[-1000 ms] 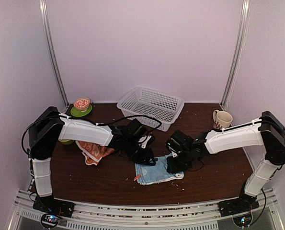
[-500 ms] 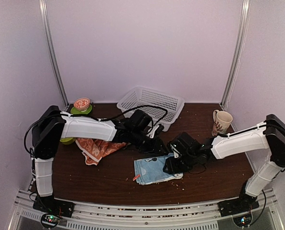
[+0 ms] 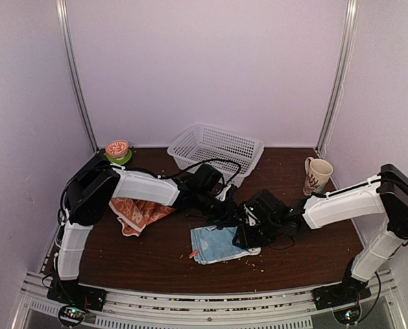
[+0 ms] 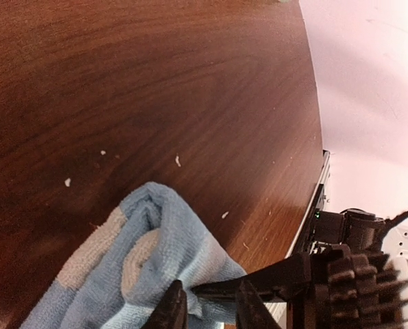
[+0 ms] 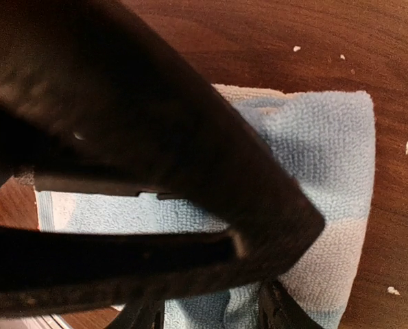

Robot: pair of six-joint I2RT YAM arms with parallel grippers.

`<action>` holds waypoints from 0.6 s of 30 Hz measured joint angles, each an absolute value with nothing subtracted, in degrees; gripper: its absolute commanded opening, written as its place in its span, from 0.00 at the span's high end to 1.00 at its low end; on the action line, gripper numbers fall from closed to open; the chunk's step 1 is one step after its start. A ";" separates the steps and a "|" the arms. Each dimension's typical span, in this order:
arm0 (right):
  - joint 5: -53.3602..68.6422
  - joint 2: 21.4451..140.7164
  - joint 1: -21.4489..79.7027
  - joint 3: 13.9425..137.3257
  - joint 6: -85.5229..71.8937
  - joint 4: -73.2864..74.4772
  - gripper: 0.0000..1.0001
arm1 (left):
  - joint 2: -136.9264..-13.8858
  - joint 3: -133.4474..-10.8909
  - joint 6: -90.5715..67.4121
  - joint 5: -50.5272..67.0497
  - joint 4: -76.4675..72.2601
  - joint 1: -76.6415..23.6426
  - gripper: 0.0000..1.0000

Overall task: Roll the towels
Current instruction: Roll the towel at the center of the board.

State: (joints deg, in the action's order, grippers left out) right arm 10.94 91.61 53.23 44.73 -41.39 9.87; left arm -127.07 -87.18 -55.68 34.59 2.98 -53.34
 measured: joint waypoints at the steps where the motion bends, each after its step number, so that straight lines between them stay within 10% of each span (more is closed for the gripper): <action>1: 10.94 91.61 53.23 44.73 -41.25 9.85 0.51 | -127.55 -87.42 -56.12 34.76 2.72 -53.19 0.76; 18: 13.28 78.11 51.07 44.31 -39.07 18.20 0.32 | -130.56 -88.01 -57.84 34.70 2.85 -51.75 0.81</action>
State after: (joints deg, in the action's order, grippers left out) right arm 13.28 78.11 51.07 44.31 -39.07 18.20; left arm -130.56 -88.01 -57.84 34.70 2.85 -51.75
